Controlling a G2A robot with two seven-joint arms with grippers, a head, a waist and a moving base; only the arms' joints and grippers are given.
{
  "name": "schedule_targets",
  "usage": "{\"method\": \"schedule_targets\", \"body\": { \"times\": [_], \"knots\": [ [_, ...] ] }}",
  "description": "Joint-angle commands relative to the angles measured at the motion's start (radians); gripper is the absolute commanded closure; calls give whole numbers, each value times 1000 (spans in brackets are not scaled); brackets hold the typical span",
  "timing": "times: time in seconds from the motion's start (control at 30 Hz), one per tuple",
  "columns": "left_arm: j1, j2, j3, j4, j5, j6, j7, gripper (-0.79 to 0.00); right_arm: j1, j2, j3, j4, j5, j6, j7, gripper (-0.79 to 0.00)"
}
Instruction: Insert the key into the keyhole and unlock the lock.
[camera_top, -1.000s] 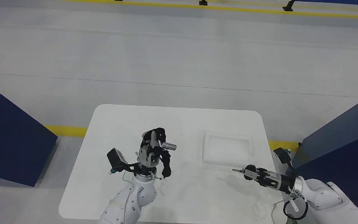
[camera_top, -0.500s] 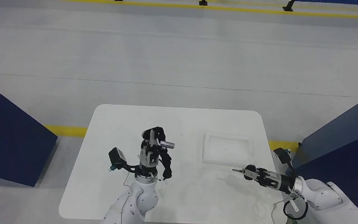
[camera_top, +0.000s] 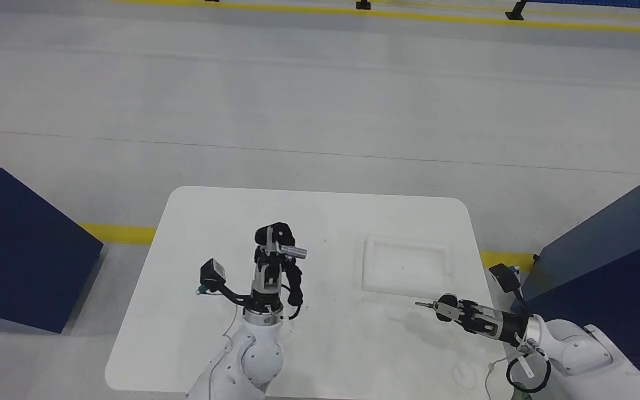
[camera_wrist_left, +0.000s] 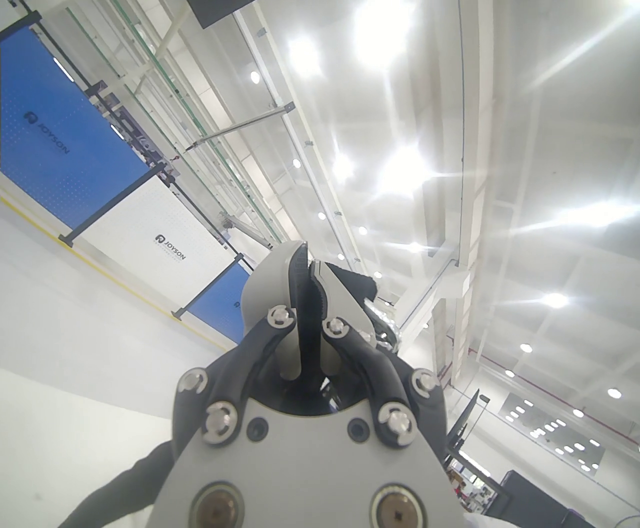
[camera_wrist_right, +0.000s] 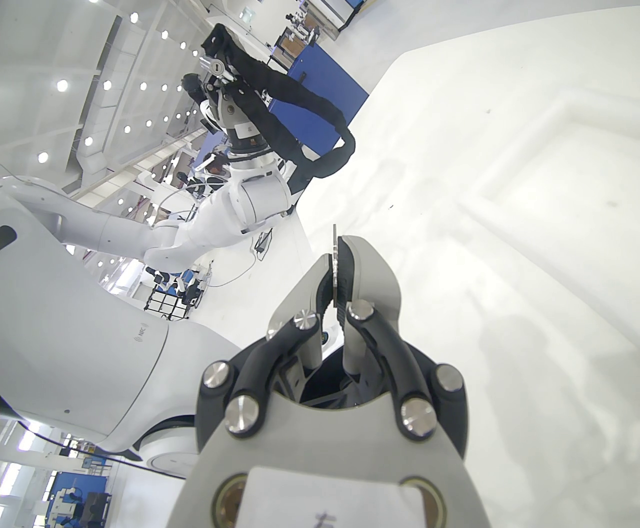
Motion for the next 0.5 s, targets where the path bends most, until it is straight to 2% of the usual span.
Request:
{"method": "schedule_targets", "body": {
  "times": [0.0, 0.47],
  "knots": [
    [2, -3, -3, -3, -43, -6, -28, 0, 0, 0, 0, 0, 0, 0, 0, 0],
    [35, -16, -33, -64, -295, -39, -234, 0, 0, 0, 0, 0, 0, 0, 0, 0]
  ]
}}
